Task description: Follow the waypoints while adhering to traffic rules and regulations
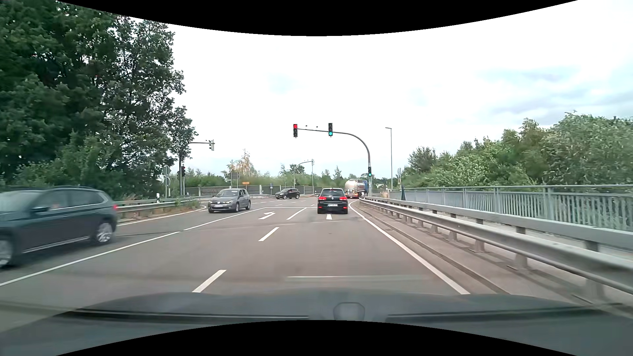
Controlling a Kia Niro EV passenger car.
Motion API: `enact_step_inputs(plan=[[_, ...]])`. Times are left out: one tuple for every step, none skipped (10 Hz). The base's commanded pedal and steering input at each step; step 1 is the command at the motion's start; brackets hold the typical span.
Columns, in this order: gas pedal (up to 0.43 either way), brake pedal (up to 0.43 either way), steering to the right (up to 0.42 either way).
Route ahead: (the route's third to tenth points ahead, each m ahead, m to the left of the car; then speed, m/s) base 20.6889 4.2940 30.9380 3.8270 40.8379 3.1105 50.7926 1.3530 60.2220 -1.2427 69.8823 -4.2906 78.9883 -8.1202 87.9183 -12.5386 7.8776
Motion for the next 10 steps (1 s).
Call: enact_step_inputs(plan=[[0.150,0.000,-0.002],[0.150,0.000,-0.002],[0.150,0.000,-0.002],[0.150,0.000,-0.002],[0.150,0.000,-0.001],[0.150,0.000,-0.001],[0.150,0.000,-0.002],[0.150,0.000,0.000],[0.150,0.000,0.002],[0.150,0.000,0.004]])
